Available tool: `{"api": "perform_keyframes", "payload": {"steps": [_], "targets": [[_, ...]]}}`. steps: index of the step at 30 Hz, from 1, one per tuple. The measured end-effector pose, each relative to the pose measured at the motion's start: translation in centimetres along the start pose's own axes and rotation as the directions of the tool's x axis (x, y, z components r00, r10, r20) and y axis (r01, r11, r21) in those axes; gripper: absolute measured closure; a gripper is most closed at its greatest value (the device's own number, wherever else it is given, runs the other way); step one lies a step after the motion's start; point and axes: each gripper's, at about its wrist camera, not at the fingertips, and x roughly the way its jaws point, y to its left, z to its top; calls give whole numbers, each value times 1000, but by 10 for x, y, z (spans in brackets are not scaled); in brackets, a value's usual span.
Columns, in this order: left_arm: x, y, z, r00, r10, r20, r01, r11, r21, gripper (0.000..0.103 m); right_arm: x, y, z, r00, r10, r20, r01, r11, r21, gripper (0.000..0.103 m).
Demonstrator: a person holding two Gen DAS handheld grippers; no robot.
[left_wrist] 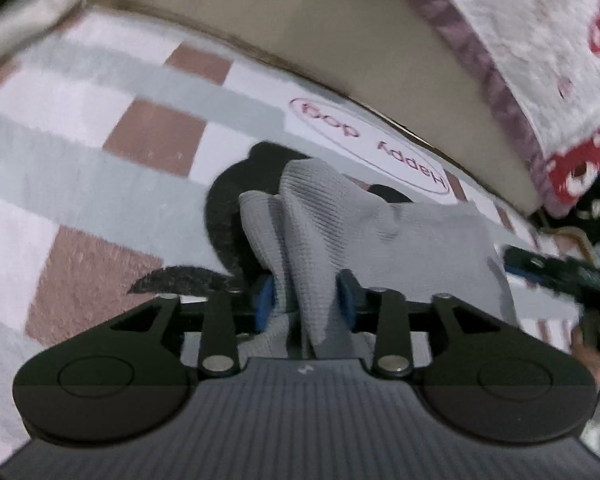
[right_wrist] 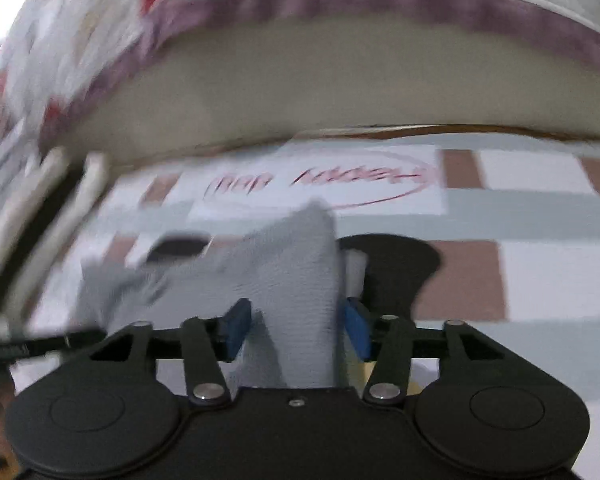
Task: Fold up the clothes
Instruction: 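Lift the folded grey shirt with both grippers toward the clothes stack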
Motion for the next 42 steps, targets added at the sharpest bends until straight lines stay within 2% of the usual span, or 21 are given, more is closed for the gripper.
{"api": "perform_keyframes", "payload": {"steps": [2, 3, 5, 6, 9, 10, 12, 13, 15, 17, 18, 20, 22, 28, 31, 33, 37, 42], "targets": [[7, 17, 5, 999, -46, -12, 45, 996, -83, 58, -26, -21, -15, 997, 20, 75, -31, 988, 148, 33], [10, 24, 8, 997, -72, -3, 71, 990, -120, 57, -39, -31, -26, 995, 32, 96, -53, 973, 225, 32], [15, 30, 12, 994, -106, 8, 106, 982, -160, 55, -51, -45, -49, 994, 78, 75, -100, 929, 358, 32], [18, 30, 16, 993, -119, 8, 119, 979, -166, 51, -54, -51, -60, 994, 101, 47, -111, 901, 420, 32], [25, 26, 22, 991, -134, -5, 132, 981, -142, 46, -52, -63, -88, 989, 148, 15, -131, 822, 554, 32], [26, 24, 24, 991, -134, -10, 132, 983, -131, 47, -47, -63, -94, 987, 163, 17, -142, 800, 583, 32], [25, 19, 23, 992, -126, -1, 125, 989, -75, 76, -32, -61, -100, 981, 193, 24, -165, 765, 622, 32], [24, 16, 21, 993, -120, 8, 120, 992, -41, 77, -23, -58, -100, 979, 204, 26, -175, 757, 630, 32], [18, 1, 13, 995, -80, 60, 76, 994, 75, 82, -5, -48, -97, 975, 222, 25, -192, 777, 599, 32], [11, -22, 4, 993, -12, 119, -13, 978, 209, 83, 6, -32, -88, 981, 193, 26, -181, 856, 484, 35], [8, -31, 1, 990, 13, 138, -47, 969, 241, 84, 9, -24, -82, 987, 162, 22, -156, 897, 414, 40], [-2, -40, 1, 986, 8, 164, -51, 965, 258, 84, 11, -8, -74, 992, 124, 40, -130, 952, 277, 63], [-16, -47, 3, 982, 3, 189, -56, 959, 276, 85, 3, 4, -70, 990, 111, 84, -124, 978, 169, 66], [-78, -67, 8, 959, -28, 281, -56, 957, 284, 85, -37, 48, -58, 975, 141, 174, -140, 990, -21, 69], [-112, -89, 5, 942, 0, 336, -119, 936, 333, 85, -59, 69, -51, 963, 157, 218, -140, 986, -93, 69], [-136, -96, 1, 932, 22, 361, -151, 931, 332, 85, -68, 82, -50, 958, 171, 231, -143, 980, -136, 69], [-178, -96, -9, 924, 50, 380, -173, 940, 295, 85, -78, 114, -55, 956, 212, 204, -162, 958, -236, 69], [-210, -96, -28, 891, 109, 440, -266, 912, 313, 85, -85, 144, -66, 954, 255, 158, -208, 942, -263, 69]]}}
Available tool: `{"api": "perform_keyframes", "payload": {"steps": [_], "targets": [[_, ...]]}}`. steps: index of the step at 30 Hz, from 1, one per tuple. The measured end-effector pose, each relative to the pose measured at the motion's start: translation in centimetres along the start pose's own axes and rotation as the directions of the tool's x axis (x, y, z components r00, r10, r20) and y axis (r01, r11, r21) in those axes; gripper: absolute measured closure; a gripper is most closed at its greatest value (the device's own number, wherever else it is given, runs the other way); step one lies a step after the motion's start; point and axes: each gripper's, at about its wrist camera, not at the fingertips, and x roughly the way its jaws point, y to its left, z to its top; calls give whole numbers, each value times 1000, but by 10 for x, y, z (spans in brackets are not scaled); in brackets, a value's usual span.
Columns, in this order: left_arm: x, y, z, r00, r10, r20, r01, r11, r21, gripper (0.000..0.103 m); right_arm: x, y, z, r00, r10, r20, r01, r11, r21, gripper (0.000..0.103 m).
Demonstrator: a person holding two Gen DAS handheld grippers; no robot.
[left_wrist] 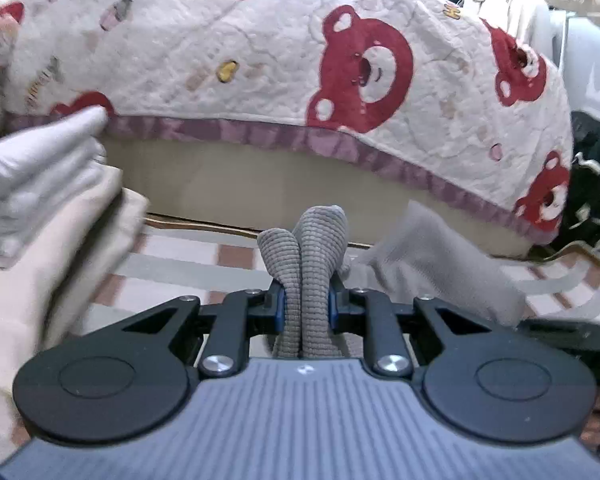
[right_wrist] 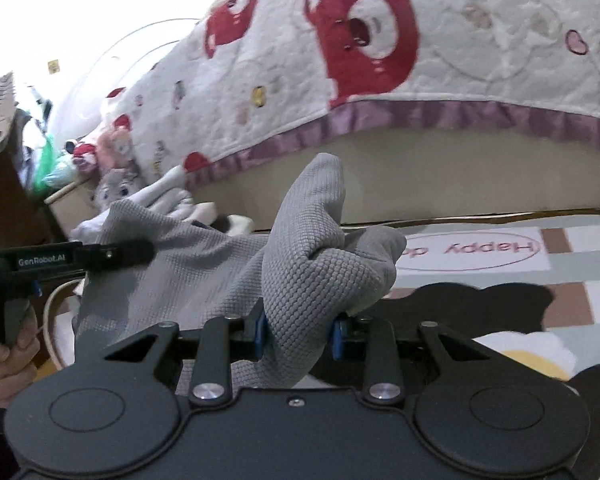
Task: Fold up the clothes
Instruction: 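Lift the folded grey shirt with both grippers toward the clothes stack, then lower the folded shirt onto the stack of folded clothes with both grippers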
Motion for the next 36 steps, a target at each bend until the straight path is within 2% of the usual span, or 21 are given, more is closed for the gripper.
{"api": "perform_keyframes", "payload": {"steps": [4, 7, 11, 15, 18, 20, 22, 23, 26, 29, 30, 32, 33, 34, 36], "targets": [[-5, 20, -4, 999, 22, 43, -20, 998, -59, 85, 7, 27, 7, 1000, 7, -14, -8, 994, -110, 69], [-10, 34, -5, 997, 19, 75, -13, 996, -88, 85, 12, 44, 16, 1000, -24, -12, 22, 989, -143, 69], [-21, 51, 3, 991, 81, 109, -70, 993, -97, 85, 21, 70, 39, 999, -19, -29, 12, 972, -234, 69], [-26, 82, 39, 980, 138, 142, -112, 978, -177, 85, 38, 111, 70, 999, 17, -40, -30, 937, -348, 69], [-36, 102, 77, 965, 188, 183, -157, 973, -171, 85, 55, 146, 101, 998, 34, -59, -56, 906, -419, 69], [-45, 121, 96, 956, 197, 217, -158, 970, -186, 85, 69, 171, 138, 996, 47, -82, -80, 880, -468, 70], [-52, 146, 113, 946, 204, 250, -158, 969, -190, 85, 86, 200, 176, 992, 33, -119, -93, 836, -541, 70], [-54, 157, 119, 938, 219, 269, -173, 968, -183, 85, 98, 215, 199, 989, 29, -146, -109, 813, -573, 70], [-52, 183, 130, 901, 288, 323, -249, 956, -157, 85, 137, 255, 258, 978, 14, -210, -141, 785, -603, 70], [-53, 217, 137, 872, 342, 349, -285, 936, -207, 85, 177, 295, 290, 977, 17, -215, -159, 727, -668, 70], [-54, 229, 139, 861, 361, 358, -296, 928, -225, 85, 191, 303, 298, 974, 39, -223, -181, 726, -664, 70], [-60, 257, 136, 838, 394, 377, -285, 906, -312, 85, 222, 312, 308, 961, 103, -258, -246, 749, -616, 70], [-59, 275, 130, 841, 392, 373, -251, 893, -373, 85, 237, 316, 309, 954, 127, -272, -271, 756, -596, 71], [-52, 297, 122, 857, 371, 357, -195, 875, -443, 85, 253, 320, 308, 948, 148, -283, -292, 762, -578, 71], [-38, 340, 105, 886, 325, 330, -85, 815, -573, 85, 286, 327, 299, 937, 170, -304, -321, 761, -564, 71]]}}
